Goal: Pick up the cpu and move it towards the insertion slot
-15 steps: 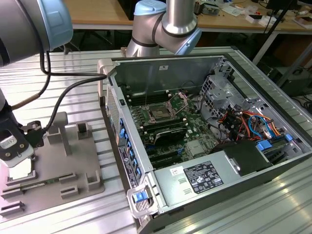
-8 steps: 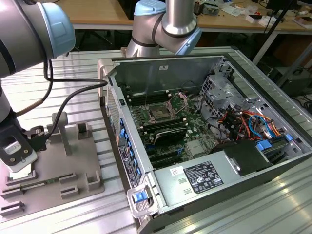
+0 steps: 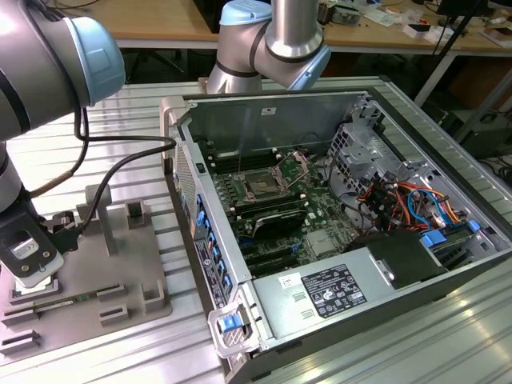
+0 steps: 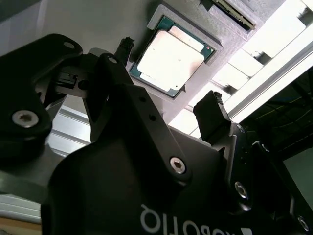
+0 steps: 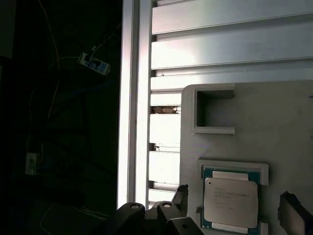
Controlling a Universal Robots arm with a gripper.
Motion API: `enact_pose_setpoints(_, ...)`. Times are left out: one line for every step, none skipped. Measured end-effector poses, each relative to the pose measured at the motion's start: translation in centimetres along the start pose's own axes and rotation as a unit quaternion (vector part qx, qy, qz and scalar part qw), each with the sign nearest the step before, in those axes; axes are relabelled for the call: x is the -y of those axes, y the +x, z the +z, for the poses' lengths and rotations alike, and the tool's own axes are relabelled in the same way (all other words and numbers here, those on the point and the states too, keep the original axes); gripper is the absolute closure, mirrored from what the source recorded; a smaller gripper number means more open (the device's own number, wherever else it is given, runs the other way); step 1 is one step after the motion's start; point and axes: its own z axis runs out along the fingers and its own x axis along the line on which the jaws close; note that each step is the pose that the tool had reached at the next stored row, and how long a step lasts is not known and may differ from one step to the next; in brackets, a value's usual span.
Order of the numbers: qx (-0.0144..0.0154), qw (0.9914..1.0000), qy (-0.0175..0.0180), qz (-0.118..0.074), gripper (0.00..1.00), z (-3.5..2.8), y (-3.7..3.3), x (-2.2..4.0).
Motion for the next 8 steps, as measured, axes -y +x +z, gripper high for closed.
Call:
enact_pose_setpoints(0.0, 1.0, -0.0001, 0.0, 0.22, 0.0, 0.0, 0.0)
enact_pose_setpoints(0.0, 1.0, -0.0001, 0.0, 0.22, 0.01, 0.0, 0.01)
enact_pose_setpoints(0.0, 1.0, -0.0001, 0.0, 0.22, 0.0, 0.0, 0.01)
enact_pose_setpoints(0.0, 1.0, -0.0002, 0.0, 0.22, 0.01, 0.0, 0.01)
enact_pose_setpoints(0.0, 1.0, -0.0002, 0.0, 0.22, 0.01, 0.0, 0.01)
enact_pose_setpoints(0.0, 1.0, -0.0002, 0.0, 0.22, 0.01, 0.0, 0.01)
enact_pose_setpoints(0.0, 1.0, -0.0002, 0.0, 0.22, 0.02, 0.0, 0.01)
enact_pose_setpoints(0.0, 1.0, -0.0002, 0.0, 0.22, 0.04, 0.0, 0.01)
